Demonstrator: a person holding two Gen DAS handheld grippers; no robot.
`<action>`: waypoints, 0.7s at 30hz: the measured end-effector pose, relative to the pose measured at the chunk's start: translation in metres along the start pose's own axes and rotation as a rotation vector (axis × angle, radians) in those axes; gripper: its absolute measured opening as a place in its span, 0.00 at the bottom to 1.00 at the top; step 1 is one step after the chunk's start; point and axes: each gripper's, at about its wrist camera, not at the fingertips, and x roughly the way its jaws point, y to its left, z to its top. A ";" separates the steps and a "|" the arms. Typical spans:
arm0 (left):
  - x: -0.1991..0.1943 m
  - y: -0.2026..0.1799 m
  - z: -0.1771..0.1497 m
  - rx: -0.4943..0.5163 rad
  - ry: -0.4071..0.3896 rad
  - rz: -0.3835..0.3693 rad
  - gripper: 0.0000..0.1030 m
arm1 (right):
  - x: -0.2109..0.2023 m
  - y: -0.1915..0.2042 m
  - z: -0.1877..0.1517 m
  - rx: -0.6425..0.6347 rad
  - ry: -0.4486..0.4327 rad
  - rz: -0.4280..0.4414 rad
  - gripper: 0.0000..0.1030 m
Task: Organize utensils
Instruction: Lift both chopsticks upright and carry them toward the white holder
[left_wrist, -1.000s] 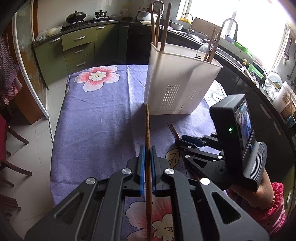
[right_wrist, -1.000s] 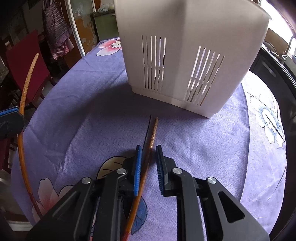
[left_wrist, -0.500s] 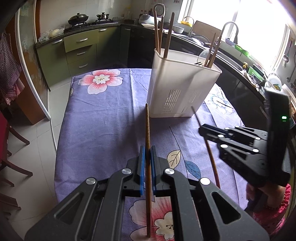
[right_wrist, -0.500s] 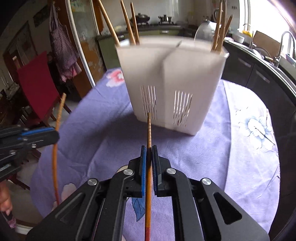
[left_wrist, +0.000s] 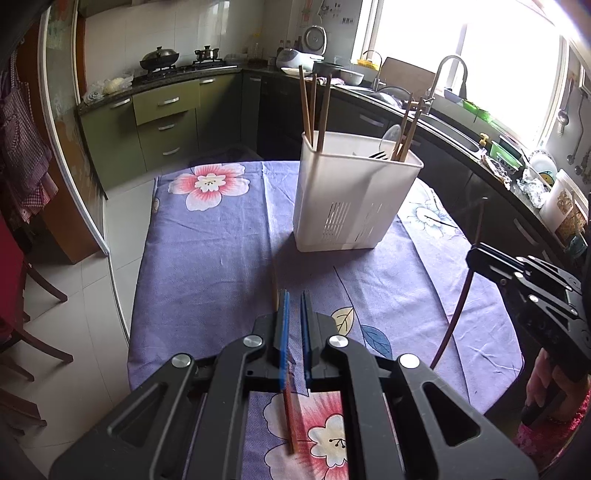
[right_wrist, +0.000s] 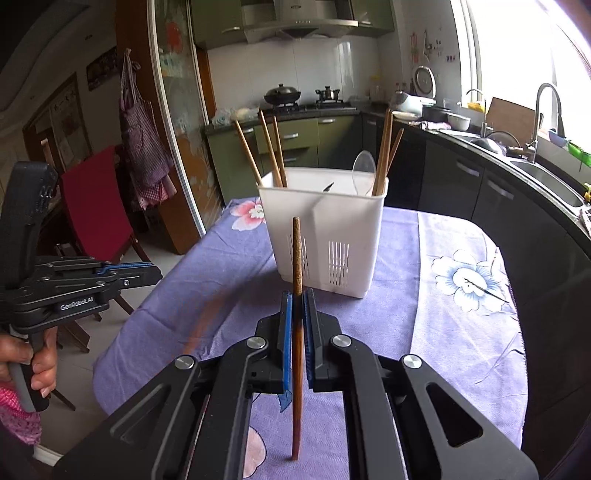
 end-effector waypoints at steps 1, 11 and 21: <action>-0.003 -0.002 0.001 0.004 -0.006 0.002 0.06 | -0.005 -0.001 0.000 0.001 -0.008 0.001 0.07; -0.004 -0.008 0.006 0.021 0.023 0.022 0.06 | -0.034 -0.007 0.001 0.009 -0.054 0.011 0.07; 0.119 0.029 -0.003 -0.061 0.273 0.126 0.07 | -0.040 -0.010 0.006 0.011 -0.062 0.009 0.07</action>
